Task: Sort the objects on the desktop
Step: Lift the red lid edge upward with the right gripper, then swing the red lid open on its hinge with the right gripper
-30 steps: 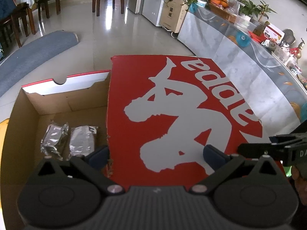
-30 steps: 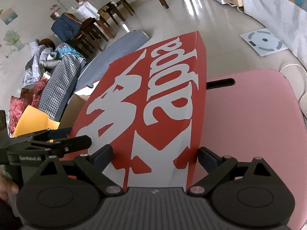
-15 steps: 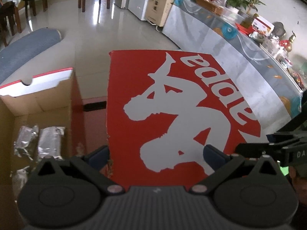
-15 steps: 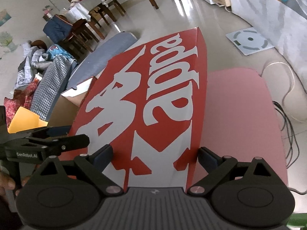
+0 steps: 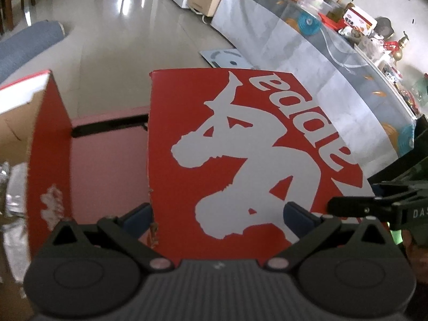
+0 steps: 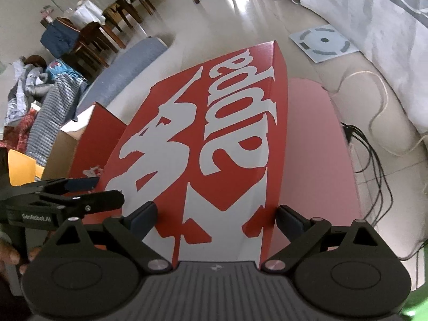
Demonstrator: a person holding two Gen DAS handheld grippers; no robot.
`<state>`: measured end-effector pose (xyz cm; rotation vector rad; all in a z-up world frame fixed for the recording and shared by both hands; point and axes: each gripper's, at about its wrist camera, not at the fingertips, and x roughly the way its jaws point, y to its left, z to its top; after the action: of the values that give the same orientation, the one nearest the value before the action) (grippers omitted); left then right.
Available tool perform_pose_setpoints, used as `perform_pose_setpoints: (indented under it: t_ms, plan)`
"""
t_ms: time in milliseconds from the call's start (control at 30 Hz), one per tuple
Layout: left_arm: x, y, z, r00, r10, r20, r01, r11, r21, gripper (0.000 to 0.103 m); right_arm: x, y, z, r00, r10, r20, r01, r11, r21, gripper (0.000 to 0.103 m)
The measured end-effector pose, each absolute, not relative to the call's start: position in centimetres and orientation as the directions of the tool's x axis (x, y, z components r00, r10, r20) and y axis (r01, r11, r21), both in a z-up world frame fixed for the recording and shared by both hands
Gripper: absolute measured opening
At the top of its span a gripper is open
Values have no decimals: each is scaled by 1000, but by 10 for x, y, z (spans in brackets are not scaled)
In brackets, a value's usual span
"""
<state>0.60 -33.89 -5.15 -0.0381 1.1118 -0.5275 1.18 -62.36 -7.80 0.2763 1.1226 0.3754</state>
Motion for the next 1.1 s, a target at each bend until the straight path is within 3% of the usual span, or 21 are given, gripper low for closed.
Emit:
perform_pose_setpoints:
  t_ms: [1100]
  plan:
    - [2,-422,-113,217,-398,-891,424,861,-281,103,46,-683,-133,225,309,-924,17,947,321,96]
